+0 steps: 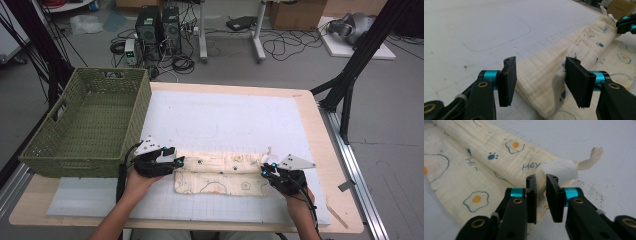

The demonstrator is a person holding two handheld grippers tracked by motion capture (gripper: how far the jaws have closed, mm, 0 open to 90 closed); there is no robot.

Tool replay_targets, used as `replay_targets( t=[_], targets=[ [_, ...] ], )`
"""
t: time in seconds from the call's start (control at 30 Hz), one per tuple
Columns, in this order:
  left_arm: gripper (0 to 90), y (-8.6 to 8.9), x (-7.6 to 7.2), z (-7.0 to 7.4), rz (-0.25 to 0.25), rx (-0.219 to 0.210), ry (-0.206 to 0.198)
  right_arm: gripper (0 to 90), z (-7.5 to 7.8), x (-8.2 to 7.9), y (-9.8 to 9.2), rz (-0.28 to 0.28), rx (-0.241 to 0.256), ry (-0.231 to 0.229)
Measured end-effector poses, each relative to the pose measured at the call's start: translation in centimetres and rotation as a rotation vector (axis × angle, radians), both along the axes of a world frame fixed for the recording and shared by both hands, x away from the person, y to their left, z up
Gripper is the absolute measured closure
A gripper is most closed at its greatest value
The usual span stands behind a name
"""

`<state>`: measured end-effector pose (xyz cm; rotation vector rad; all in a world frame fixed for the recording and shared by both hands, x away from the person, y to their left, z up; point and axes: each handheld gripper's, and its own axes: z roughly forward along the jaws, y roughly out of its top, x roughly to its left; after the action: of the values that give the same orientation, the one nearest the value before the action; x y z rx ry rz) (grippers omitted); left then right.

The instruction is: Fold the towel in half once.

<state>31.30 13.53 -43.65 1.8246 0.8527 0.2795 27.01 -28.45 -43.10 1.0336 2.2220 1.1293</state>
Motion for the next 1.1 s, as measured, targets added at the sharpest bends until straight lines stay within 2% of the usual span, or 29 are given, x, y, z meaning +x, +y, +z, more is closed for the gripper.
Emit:
replay_targets(
  t=[0.07, 0.13, 0.33, 0.47, 0.57, 0.7, 0.77, 0.87, 0.9, 0.93, 1.0, 1.03, 1.1],
  targets=[
    [47.6, -0.5, -0.2, -0.2, -0.037, 0.006, 0.005, 72.3, 0.3, -0.2, -0.2, -0.007, 0.006, -0.012],
    [46.7, -0.5, -0.5, -0.2, -0.057, 0.0, 0.006, 68.9, 0.7, -0.4, -0.6, -0.019, 0.023, -0.025],
    [45.0, 1.0, -1.3, 0.7, -0.039, -0.069, -0.032, 61.4, 1.4, -1.1, -2.4, -0.088, 0.07, -0.051],
    [45.0, 1.8, -1.4, 0.6, -0.014, -0.067, -0.033, 60.3, 1.5, -1.2, -3.4, -0.125, 0.084, -0.065],
    [45.0, 1.9, -1.3, 0.4, 0.002, -0.05, -0.028, 57.7, 1.4, -1.1, -3.7, -0.143, 0.091, -0.069],
    [45.7, 1.8, -1.3, 0.3, -0.004, -0.047, -0.025, 50.7, 1.3, -0.6, -3.2, -0.135, 0.148, -0.049],
    [45.7, 1.6, -1.3, 0.2, -0.003, -0.043, -0.025, 46.6, 1.1, 0.1, -2.2, -0.108, 0.144, -0.042],
    [45.7, 1.6, -1.3, 0.2, -0.003, -0.038, -0.028, 41.2, 0.6, 1.4, -0.8, -0.088, 0.142, 0.001],
    [45.7, 1.7, -1.3, 0.2, -0.001, -0.037, -0.029, 42.4, 0.4, 1.9, -0.4, -0.081, 0.139, 0.008],
    [45.7, 1.8, -1.3, 0.3, 0.002, -0.042, -0.031, 45.0, 0.2, 2.2, 0.0, -0.075, 0.129, 0.033],
    [45.7, 2.1, -1.3, 0.3, 0.013, -0.047, -0.03, 60.0, -0.3, 2.8, 0.4, -0.051, 0.096, 0.084],
    [45.7, 2.2, -1.3, 0.3, 0.018, -0.048, -0.03, 74.0, -0.5, 2.8, 0.5, -0.029, 0.082, 0.098],
    [45.7, 2.4, -1.3, 0.3, 0.028, -0.048, -0.029, 86.8, -0.3, 2.1, 0.5, 0.004, 0.05, 0.056]
  ],
)
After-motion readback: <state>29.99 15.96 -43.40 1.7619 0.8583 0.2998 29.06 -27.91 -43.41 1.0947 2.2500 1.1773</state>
